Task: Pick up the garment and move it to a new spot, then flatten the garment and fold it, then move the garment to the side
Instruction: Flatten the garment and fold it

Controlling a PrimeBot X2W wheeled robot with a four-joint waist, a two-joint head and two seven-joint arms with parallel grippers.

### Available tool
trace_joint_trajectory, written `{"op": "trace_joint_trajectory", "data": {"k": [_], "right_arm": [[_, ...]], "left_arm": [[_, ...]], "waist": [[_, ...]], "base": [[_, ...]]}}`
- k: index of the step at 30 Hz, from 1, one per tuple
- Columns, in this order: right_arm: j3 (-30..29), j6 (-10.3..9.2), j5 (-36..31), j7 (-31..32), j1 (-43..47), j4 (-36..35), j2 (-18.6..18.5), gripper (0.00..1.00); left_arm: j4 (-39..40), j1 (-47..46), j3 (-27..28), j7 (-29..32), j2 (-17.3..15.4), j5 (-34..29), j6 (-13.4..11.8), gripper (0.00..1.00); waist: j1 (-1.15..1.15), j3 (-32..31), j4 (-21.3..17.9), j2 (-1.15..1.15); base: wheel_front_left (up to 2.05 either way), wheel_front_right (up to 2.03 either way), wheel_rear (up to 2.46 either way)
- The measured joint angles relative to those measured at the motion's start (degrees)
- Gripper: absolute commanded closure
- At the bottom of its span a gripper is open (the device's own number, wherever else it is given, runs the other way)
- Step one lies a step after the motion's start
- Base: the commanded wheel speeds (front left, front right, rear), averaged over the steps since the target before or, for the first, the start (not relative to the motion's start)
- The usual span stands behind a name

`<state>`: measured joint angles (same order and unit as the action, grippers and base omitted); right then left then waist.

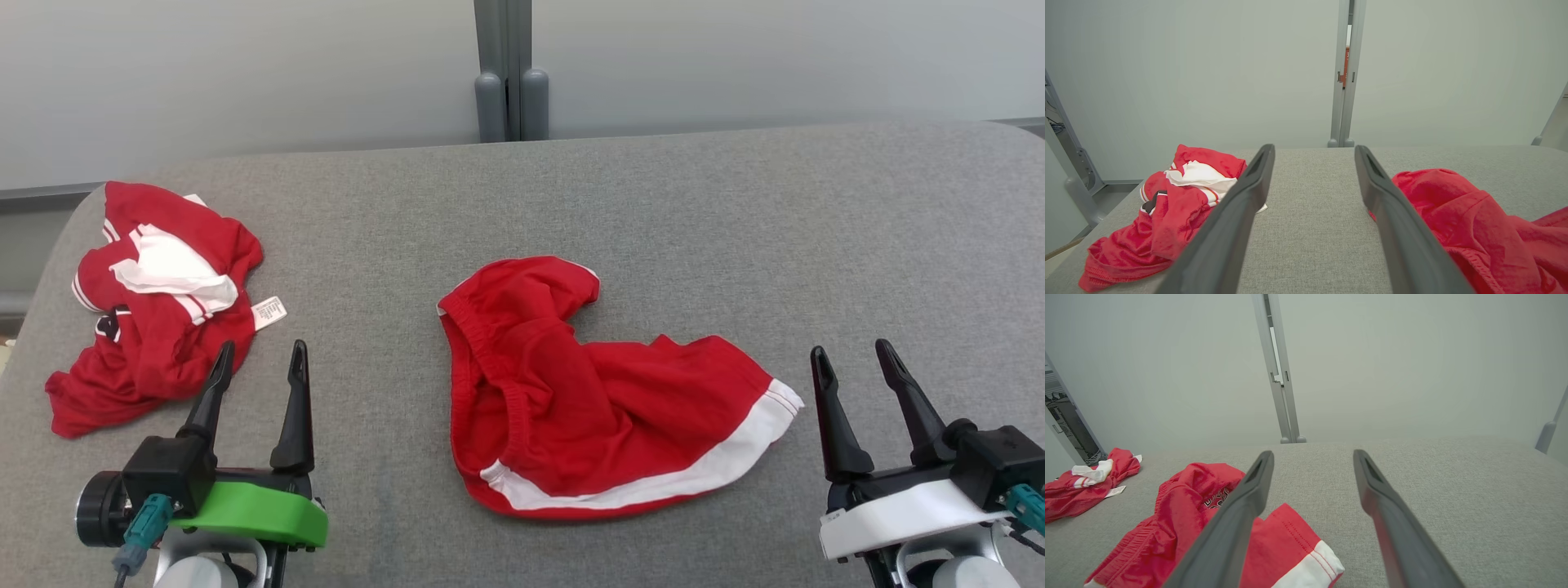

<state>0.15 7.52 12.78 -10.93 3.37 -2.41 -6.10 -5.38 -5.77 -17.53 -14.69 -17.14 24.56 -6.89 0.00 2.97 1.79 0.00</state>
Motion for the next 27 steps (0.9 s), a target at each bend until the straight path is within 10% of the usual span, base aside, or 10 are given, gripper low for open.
{"op": "trace_joint_trajectory", "data": {"k": [27], "right_arm": [[0.1, 0.0, -1.5, 2.4, 6.8, -5.3, 1.8, 0.0]], "left_arm": [[3.2, 7.9, 4.4, 1.2, -5.6, 2.6, -2.4, 0.0]], "waist": [[0.0, -3.4, -0.4, 0.0]], "base": [[0.0, 0.0, 0.0]]}}
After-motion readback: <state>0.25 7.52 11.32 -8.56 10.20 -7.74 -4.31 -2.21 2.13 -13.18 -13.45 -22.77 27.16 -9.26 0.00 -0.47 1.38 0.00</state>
